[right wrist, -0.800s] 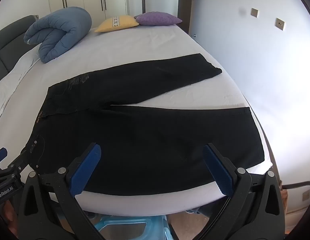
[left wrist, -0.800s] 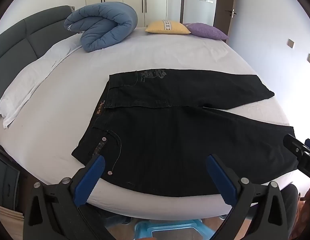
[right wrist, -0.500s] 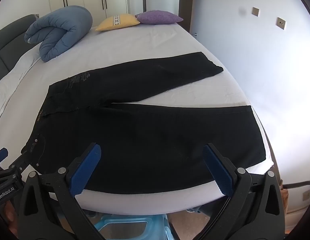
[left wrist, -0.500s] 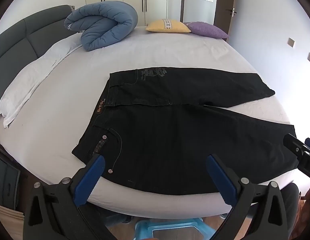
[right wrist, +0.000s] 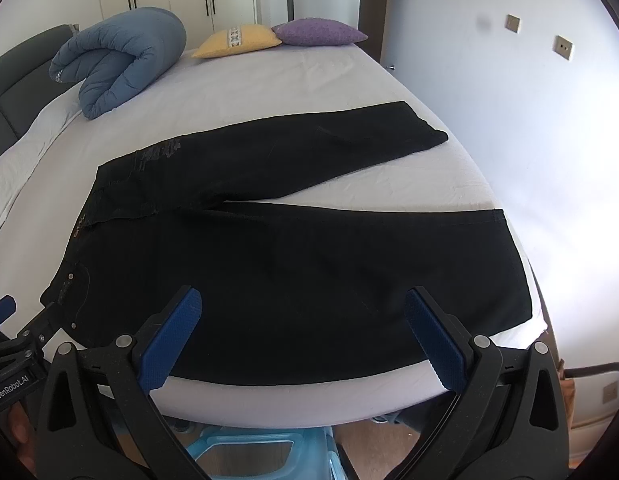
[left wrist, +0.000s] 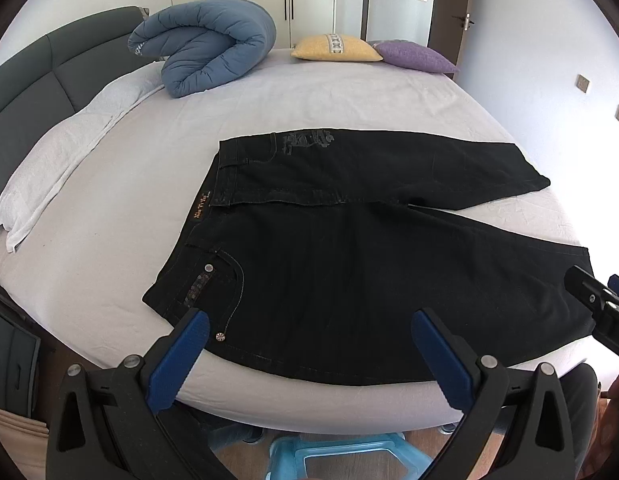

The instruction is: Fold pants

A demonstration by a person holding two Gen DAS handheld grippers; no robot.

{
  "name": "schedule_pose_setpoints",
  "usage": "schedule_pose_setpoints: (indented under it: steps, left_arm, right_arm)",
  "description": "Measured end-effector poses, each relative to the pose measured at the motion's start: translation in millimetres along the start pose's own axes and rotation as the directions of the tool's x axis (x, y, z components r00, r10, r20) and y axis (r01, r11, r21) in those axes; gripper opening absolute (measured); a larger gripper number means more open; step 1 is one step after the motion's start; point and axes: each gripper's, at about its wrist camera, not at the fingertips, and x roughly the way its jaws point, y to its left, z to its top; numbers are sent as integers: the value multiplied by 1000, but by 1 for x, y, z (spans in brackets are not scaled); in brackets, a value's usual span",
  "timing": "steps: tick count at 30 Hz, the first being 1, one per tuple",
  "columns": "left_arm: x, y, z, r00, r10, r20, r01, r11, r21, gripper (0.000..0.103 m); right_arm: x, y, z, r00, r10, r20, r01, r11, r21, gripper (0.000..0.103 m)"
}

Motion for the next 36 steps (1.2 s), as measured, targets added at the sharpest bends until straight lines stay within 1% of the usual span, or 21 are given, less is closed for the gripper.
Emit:
schedule_pose_setpoints:
  steps: [36]
  left_arm:
    - [2,-2,-6,1000,3,-10,-3,1000,5,103]
  right_arm:
    - [4,3,-7,1000,5,-15,-5,1000,-3,103]
